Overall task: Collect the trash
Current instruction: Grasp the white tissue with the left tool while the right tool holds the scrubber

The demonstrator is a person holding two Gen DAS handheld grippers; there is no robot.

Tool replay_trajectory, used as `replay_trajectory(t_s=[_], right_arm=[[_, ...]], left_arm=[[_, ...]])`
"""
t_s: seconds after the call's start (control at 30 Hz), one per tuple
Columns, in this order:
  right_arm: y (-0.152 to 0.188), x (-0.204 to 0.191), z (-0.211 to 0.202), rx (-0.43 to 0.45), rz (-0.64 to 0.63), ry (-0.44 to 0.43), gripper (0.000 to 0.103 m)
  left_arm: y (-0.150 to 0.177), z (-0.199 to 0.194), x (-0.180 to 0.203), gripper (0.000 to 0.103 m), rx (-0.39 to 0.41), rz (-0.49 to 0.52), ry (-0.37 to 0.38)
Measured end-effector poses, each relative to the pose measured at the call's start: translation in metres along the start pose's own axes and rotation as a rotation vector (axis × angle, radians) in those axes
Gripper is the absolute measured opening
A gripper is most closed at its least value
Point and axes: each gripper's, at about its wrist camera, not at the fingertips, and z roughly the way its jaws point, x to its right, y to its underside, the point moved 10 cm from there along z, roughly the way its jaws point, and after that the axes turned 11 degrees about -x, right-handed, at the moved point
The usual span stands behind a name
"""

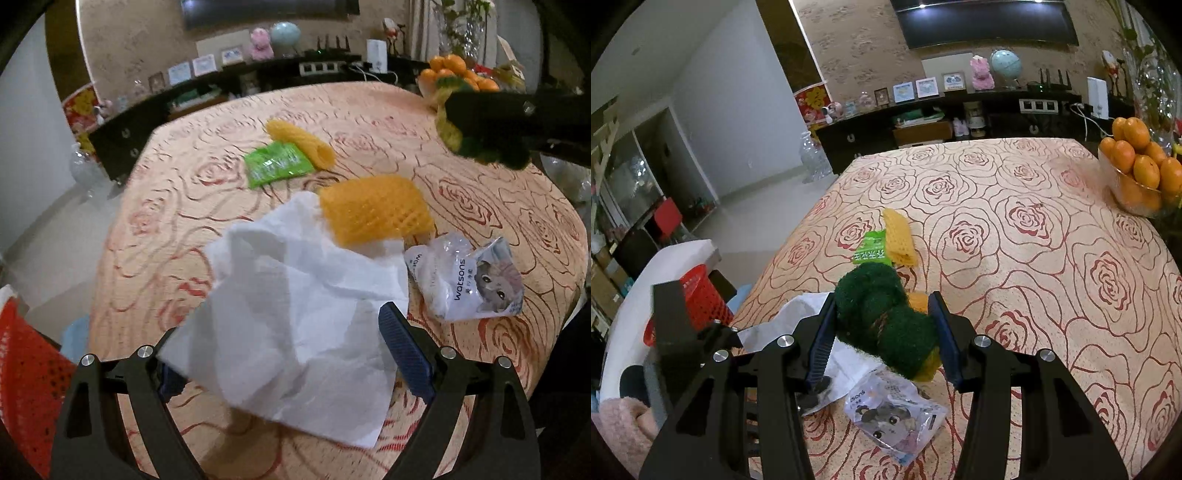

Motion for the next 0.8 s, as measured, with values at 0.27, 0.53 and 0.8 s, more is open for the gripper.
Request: replay_trajectory(t_s=[0.27, 0.53, 0.8], right_arm=[[0.001, -0.001, 0.000, -0.004, 0.005, -0.011, 0.048], [0.000, 0.000, 0.001, -0.003, 0.013, -0.007, 0.048], [-0.001, 0.001, 0.001, -0.004, 0.015, -0.009, 0.048]], left_arm=[[-0.013, 0.013, 0.012, 0.086, 0.003, -0.008, 0.043], [-0.016, 0.007, 0.020, 0.034, 0.032, -0.001, 0.063], [-0.006, 0.002, -0.005, 0.007, 0.036, -0.068, 0.068]])
